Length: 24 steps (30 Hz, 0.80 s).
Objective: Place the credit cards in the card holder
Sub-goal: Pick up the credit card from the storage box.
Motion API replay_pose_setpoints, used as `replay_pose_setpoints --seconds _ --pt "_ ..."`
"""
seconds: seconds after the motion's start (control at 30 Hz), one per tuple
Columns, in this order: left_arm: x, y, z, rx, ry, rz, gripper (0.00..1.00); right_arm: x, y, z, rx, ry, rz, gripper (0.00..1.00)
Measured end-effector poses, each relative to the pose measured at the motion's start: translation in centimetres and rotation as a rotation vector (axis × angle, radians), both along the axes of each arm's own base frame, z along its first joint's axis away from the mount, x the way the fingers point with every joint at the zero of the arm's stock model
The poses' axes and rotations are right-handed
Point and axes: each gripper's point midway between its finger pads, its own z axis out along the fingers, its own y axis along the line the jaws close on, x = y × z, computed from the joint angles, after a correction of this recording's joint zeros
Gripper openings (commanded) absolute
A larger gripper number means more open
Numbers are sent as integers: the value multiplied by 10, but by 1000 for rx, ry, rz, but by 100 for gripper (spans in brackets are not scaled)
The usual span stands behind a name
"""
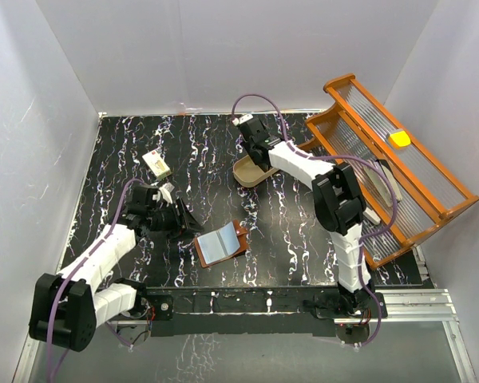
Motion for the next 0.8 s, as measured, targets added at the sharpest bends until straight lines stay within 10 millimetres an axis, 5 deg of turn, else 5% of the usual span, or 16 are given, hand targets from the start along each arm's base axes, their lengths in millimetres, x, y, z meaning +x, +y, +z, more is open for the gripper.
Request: replay_pose_setpoints --seconds 0.23,0.47,0.8 --pt "-2 6 -21 55 91 25 48 -13 10 28 103 5 21 0" --pt "-3 6 -30 61 142 42 46 -47 17 65 270 33 16 0" --pt "0 0 -38 16 171 74 42 -145 53 91 548 169 109 0"
